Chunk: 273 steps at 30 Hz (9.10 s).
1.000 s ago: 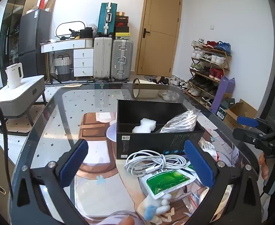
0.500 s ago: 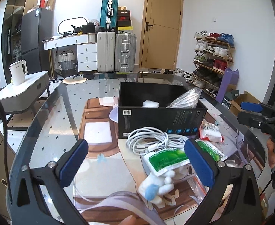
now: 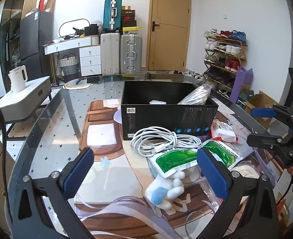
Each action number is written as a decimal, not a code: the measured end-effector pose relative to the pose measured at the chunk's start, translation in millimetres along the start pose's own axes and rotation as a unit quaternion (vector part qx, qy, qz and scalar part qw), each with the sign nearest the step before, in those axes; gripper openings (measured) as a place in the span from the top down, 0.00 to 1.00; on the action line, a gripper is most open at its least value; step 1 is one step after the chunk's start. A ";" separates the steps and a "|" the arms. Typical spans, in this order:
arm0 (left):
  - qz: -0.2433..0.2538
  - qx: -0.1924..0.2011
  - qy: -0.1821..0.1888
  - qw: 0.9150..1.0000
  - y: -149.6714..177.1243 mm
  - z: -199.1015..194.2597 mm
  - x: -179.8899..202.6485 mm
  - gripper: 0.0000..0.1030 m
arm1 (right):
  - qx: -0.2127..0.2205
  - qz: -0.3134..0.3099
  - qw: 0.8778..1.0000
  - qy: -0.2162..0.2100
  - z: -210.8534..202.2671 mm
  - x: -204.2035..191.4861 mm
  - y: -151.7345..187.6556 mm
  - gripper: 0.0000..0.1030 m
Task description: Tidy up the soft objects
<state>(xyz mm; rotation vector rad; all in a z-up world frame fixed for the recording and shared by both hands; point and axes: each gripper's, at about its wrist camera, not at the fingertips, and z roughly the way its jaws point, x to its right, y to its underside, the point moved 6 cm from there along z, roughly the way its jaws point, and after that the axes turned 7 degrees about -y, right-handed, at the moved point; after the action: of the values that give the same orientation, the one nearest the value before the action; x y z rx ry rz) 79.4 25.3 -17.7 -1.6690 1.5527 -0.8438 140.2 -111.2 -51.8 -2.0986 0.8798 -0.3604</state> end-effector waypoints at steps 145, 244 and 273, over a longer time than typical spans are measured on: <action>-0.020 0.020 0.082 0.996 -35.6 -31.1 -13.7 0.62 | 0.037 0.051 0.998 -0.011 -17.4 -2.2 -27.0 0.70; 0.023 -0.022 0.054 0.998 -79.8 96.8 2.9 0.62 | -0.055 0.042 0.997 -0.025 153.0 27.5 -115.0 0.70; -0.027 0.000 0.053 0.998 -58.8 27.5 -11.6 0.07 | 0.030 0.101 0.994 0.009 27.0 45.2 -54.7 0.01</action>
<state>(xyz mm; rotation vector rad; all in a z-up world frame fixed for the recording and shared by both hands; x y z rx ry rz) 133.6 40.9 16.6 -1.6985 1.5838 -0.9742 212.0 -103.9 -28.4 -1.9342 1.0678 -0.2946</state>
